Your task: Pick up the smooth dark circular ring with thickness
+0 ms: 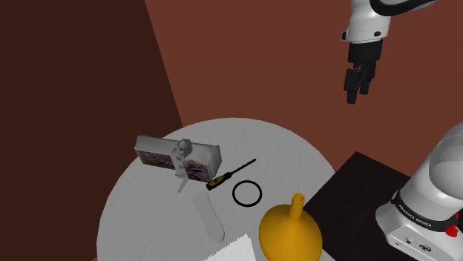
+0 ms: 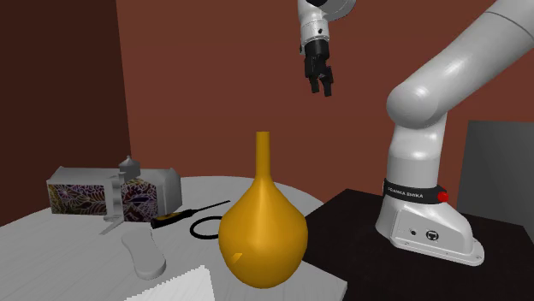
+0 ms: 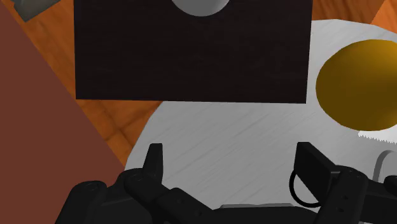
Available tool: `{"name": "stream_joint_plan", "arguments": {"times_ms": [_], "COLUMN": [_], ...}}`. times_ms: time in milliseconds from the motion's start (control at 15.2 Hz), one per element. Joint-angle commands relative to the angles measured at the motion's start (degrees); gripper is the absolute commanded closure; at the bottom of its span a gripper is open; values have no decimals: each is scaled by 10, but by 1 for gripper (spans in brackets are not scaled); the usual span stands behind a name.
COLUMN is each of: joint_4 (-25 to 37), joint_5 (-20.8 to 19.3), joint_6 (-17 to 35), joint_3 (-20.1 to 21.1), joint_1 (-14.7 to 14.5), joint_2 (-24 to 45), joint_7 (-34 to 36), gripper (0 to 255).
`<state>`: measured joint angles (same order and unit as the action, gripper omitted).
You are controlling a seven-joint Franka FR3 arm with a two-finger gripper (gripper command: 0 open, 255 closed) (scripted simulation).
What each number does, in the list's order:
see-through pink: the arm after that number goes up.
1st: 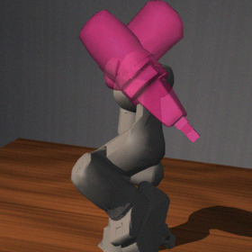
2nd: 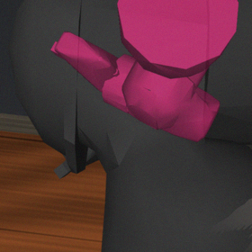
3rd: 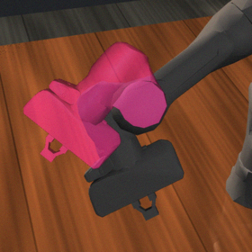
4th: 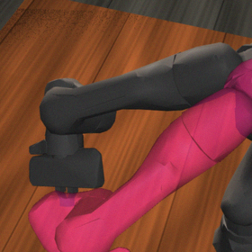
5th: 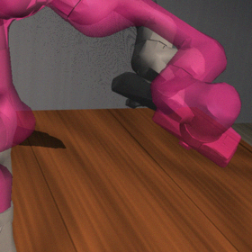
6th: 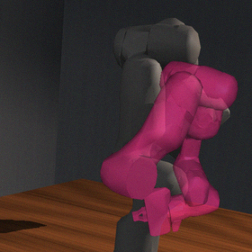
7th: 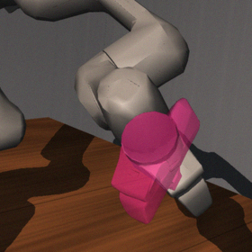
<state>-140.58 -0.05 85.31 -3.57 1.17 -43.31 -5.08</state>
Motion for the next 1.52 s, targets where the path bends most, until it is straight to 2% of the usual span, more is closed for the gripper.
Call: {"name": "stream_joint_plan", "arguments": {"times_ms": [0, 396, 726, 1122, 1452], "joint_4": [0, -79, -121, -139, -124], "joint_5": [0, 43, 76, 103, 96], "joint_6": [0, 118, 227, 368, 483], "joint_3": [0, 56, 106, 167, 217], "joint_1": [0, -20, -38, -56, -57], "joint_2": [0, 16, 64, 164, 276], "joint_7": [0, 71, 128, 199, 268], "gripper": [0, 0, 0, 0, 0]}}
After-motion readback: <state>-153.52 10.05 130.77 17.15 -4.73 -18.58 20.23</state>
